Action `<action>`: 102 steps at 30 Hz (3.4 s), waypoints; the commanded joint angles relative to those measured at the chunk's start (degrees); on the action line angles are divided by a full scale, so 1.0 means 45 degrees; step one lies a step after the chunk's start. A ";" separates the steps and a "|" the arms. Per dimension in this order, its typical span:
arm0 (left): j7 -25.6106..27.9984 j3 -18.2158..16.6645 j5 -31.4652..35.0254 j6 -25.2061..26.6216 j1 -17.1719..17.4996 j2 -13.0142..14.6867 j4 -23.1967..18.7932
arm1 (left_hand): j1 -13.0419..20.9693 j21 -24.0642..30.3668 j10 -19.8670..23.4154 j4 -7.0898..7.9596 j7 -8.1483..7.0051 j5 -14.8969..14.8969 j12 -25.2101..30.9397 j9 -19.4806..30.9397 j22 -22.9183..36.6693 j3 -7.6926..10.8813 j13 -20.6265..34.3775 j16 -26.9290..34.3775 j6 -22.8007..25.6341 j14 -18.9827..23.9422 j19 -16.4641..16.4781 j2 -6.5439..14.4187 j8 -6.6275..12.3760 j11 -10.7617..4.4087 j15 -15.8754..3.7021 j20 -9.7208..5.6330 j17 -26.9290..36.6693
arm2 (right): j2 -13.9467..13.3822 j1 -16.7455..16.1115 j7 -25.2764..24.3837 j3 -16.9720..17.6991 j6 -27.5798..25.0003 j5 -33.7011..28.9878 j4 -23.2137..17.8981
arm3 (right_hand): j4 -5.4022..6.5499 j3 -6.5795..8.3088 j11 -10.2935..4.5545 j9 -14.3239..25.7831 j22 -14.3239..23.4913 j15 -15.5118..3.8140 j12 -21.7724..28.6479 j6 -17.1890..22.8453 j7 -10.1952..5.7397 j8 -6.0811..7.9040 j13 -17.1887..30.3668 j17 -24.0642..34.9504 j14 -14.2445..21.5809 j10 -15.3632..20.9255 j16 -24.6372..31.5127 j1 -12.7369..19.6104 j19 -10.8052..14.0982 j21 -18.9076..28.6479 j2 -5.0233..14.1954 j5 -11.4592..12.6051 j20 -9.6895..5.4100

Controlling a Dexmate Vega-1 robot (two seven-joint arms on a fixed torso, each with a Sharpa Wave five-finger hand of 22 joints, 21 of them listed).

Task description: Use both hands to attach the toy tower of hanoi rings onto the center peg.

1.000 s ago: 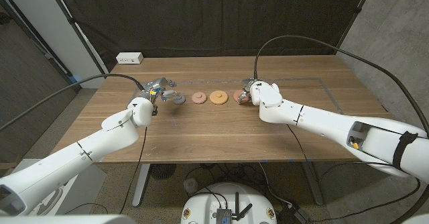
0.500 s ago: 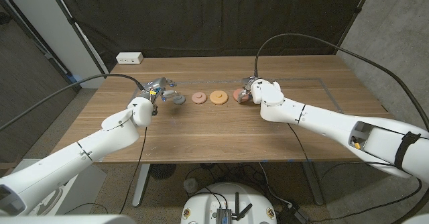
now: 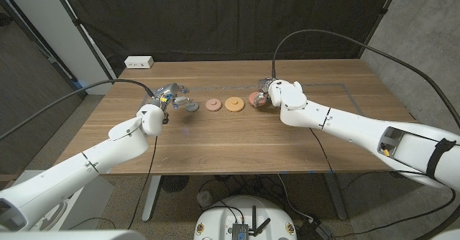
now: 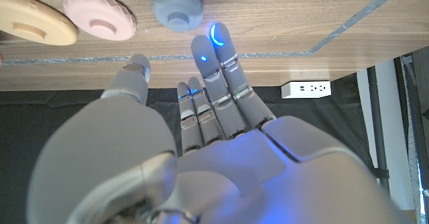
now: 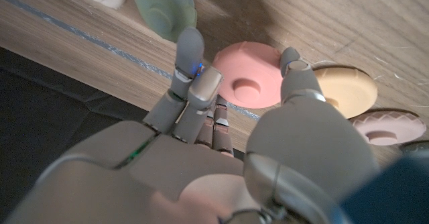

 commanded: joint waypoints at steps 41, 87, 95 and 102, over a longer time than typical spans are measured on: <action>0.0407 -0.0515 -0.0277 0.0073 0.0808 0.0431 -0.0427 | 0.0004 0.0518 0.0074 -0.0050 0.0006 0.0130 -0.0200 0.0052 -0.0339 0.0024 0.0154 0.0122 0.0089 -0.0059 -0.0175 0.0118 -0.0032 0.0013 -0.1267 -0.1020 -0.0070 | -0.0092 -0.0211 0.1415 0.0667 0.0510 -0.0793 -0.1520 | 0.0843 0.1572 -0.2292 0.0026 -0.0119 -0.0154 -0.0270 0.2301 -0.1997 0.0006 0.1069 0.0019 0.0098 0.2554 0.0114 0.0136 0.0251 0.0100 0.0698 0.0479 -0.0842; 0.1164 -0.0979 -0.0244 -0.0794 0.1398 0.0562 -0.0081 | 0.0113 0.1050 0.0041 -0.0097 -0.0061 0.0191 -0.0301 0.0052 -0.0770 0.0084 0.0202 0.0243 0.0036 -0.0066 -0.0344 0.0068 -0.0068 -0.0090 -0.1265 -0.1084 -0.0182 | 0.1561 0.0352 0.1362 0.0205 0.1135 -0.0743 0.0261 | 0.0842 0.2032 -0.2249 0.0033 -0.0231 -0.0150 -0.0466 0.2426 -0.2043 -0.0090 0.1228 0.0018 0.0199 0.2720 0.0177 0.0084 0.0326 0.0139 0.0546 0.0622 -0.0839; 0.1142 -0.0994 -0.0252 -0.0783 0.1398 0.0514 -0.0060 | 0.0132 0.1114 0.0057 -0.0090 -0.0085 0.0200 -0.0299 0.0052 -0.0823 0.0097 0.0207 0.0271 0.0068 -0.0047 -0.0388 0.0085 -0.0053 -0.0084 -0.1267 -0.1059 -0.0189 | 0.1762 0.0563 0.1327 -0.0030 0.1209 -0.0744 0.0528 | 0.0844 0.2093 -0.2255 0.0036 -0.0244 -0.0149 -0.0502 0.2449 -0.2050 -0.0101 0.1247 0.0017 0.0207 0.2723 0.0178 0.0068 0.0335 0.0148 0.0528 0.0638 -0.0840; 0.1109 -0.0963 -0.0222 -0.0764 0.1344 0.0473 -0.0052 | 0.0141 0.1171 0.0069 -0.0090 -0.0078 0.0204 -0.0299 0.0052 -0.0865 0.0101 0.0207 0.0282 0.0087 -0.0053 -0.0394 0.0077 -0.0046 -0.0091 -0.1267 -0.1071 -0.0197 | 0.2003 0.0712 0.1261 -0.0211 0.1294 -0.0728 0.0836 | 0.0846 0.2139 -0.2276 0.0039 -0.0259 -0.0149 -0.0524 0.2441 -0.2052 -0.0121 0.1261 0.0017 0.0212 0.2741 0.0177 0.0052 0.0335 0.0150 0.0512 0.0652 -0.0839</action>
